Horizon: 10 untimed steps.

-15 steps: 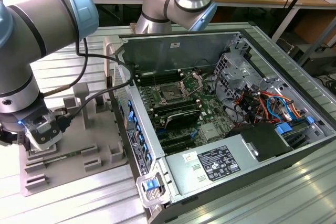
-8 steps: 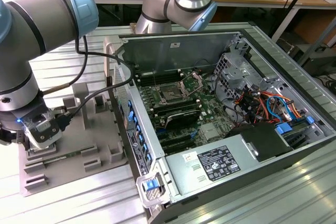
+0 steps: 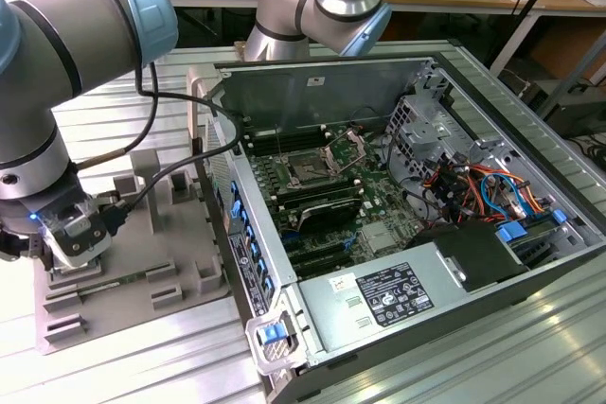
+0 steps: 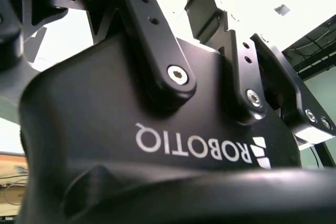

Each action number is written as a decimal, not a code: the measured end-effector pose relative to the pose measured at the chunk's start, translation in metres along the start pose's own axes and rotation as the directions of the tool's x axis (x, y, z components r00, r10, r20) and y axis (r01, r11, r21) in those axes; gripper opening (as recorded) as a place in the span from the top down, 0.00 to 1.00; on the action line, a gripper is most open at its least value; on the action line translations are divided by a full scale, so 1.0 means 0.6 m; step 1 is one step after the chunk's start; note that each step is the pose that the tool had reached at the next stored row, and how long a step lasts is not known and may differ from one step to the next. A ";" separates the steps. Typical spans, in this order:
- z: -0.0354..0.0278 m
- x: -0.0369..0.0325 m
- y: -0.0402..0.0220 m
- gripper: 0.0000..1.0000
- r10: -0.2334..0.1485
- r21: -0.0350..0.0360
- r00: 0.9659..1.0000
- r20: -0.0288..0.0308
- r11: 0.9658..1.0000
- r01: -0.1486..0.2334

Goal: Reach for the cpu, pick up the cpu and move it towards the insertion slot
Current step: 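Pick up the cpu and move it towards the insertion slot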

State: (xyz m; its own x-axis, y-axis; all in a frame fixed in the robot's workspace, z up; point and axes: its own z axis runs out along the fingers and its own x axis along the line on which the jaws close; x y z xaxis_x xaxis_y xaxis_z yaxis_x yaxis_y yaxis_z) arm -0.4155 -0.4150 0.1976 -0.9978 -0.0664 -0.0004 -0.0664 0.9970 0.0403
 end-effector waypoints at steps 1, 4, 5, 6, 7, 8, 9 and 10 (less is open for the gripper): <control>0.000 0.000 0.000 0.45 0.000 0.000 1.000 0.000 1.000 0.000; -0.001 0.000 0.000 0.45 0.000 0.000 1.000 0.000 1.000 0.000; -0.001 0.000 0.000 0.45 0.000 0.000 1.000 0.000 1.000 0.000; -0.001 0.000 0.000 0.45 0.000 0.000 1.000 0.000 1.000 0.000; -0.002 0.000 0.000 0.45 0.000 0.000 1.000 0.000 1.000 0.000; -0.002 0.000 0.001 0.45 0.000 0.000 1.000 0.000 1.000 0.000; -0.002 0.000 0.000 0.45 0.000 0.000 1.000 0.000 1.000 0.000; -0.002 0.000 0.000 0.45 0.000 0.000 1.000 0.000 1.000 0.000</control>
State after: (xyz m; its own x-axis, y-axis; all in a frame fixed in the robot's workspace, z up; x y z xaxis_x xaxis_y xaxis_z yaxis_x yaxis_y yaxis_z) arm -0.4155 -0.4148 0.1990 -0.9978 -0.0664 -0.0004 -0.0664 0.9970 0.0403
